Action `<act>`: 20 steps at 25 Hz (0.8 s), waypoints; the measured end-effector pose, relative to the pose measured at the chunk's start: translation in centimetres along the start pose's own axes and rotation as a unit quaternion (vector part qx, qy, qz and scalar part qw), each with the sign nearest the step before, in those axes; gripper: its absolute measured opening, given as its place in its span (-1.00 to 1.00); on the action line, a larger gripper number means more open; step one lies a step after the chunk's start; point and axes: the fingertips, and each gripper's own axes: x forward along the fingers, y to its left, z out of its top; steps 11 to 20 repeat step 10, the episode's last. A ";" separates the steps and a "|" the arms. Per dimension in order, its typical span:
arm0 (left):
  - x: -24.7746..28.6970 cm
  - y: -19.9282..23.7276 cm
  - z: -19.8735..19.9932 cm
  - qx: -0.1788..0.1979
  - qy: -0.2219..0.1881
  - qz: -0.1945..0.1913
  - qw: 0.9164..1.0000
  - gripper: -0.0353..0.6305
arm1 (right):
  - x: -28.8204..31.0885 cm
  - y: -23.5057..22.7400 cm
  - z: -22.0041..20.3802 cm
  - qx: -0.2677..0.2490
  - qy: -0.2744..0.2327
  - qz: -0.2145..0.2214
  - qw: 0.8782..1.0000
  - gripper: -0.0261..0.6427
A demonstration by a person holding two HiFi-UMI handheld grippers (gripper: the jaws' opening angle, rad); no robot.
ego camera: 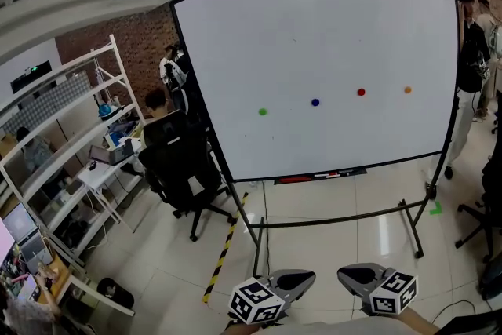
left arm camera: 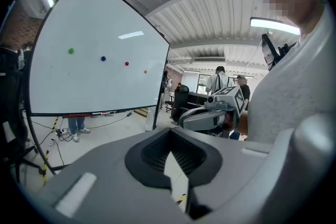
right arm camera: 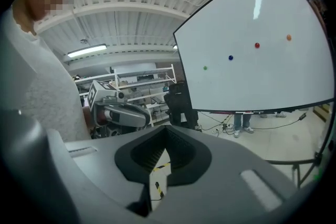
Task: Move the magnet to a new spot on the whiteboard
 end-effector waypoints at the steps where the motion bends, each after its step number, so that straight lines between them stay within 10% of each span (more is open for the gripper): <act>1: -0.1 0.1 -0.1 -0.001 0.001 -0.001 1.000 -0.94 | 0.2 0.1 -0.1 0.002 0.002 0.000 1.000 -0.91; 20: -1.3 0.5 -0.2 0.002 -0.005 -0.004 1.000 -0.94 | 1.2 1.0 -0.3 0.001 0.003 -0.005 1.000 -0.91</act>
